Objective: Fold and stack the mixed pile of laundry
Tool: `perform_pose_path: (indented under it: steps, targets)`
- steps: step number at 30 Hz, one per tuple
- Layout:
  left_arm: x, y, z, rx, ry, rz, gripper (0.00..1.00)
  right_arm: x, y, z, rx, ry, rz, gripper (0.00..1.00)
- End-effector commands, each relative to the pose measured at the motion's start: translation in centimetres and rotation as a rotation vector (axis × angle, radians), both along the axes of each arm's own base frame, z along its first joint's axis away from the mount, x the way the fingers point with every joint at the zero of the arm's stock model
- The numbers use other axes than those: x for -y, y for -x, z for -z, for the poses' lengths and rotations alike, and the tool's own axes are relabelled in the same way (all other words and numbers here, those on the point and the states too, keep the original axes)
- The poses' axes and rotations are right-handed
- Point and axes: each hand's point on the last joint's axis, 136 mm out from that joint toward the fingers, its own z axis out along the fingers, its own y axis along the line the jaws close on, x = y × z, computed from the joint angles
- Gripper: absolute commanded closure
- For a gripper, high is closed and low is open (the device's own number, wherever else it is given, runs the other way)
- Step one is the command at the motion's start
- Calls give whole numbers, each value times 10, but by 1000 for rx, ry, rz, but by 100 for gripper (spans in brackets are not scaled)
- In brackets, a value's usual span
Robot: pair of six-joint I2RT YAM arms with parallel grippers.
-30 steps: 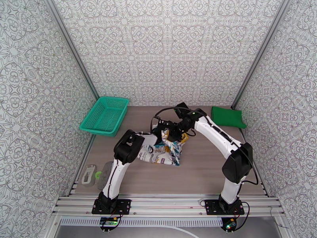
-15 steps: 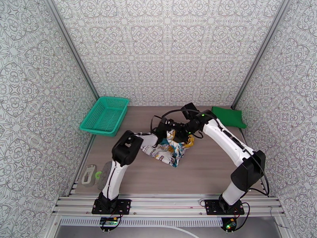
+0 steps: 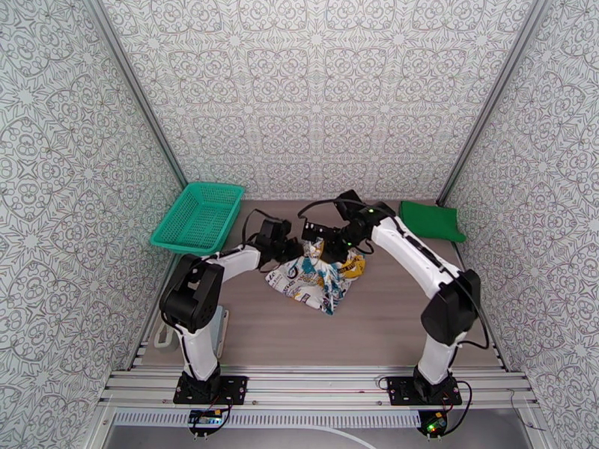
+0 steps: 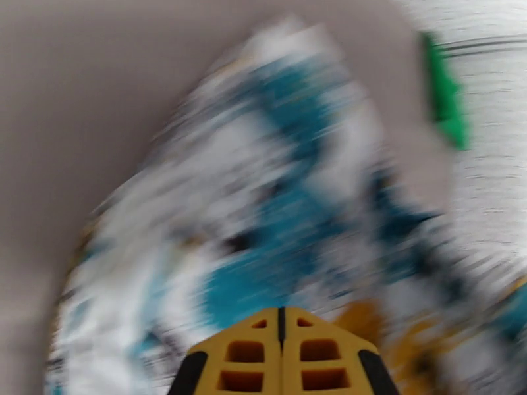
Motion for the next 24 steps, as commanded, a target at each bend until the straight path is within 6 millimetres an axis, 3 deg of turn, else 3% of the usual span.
perform_pose_path:
  steps: [1, 7, 15, 20, 21, 22, 23, 24]
  targets:
    - [-22, 13, 34, -64, -79, 3, 100, -25, -6, -2, 8, -45, -51, 100]
    - [-18, 21, 58, -108, -21, -8, 100, -56, -18, 20, -28, -52, -89, 100]
    - [-29, 23, 60, -109, 2, -45, 100, -91, -27, 67, -84, -40, -108, 100]
    - [-44, 19, 38, -66, 8, -72, 100, -98, -63, 83, -26, -27, 41, 78]
    - [-46, 18, 34, -59, 6, -70, 100, -98, -68, 82, -20, -30, 62, 65]
    - [-48, 17, 28, -50, 3, -68, 100, -96, -76, 79, -8, -32, 93, 38]
    - [-50, 16, 23, -42, -3, -67, 100, -93, -84, 75, 14, -30, 130, 27]
    - [-52, 15, 19, -35, -6, -68, 100, -90, -91, 72, 34, -24, 161, 23]
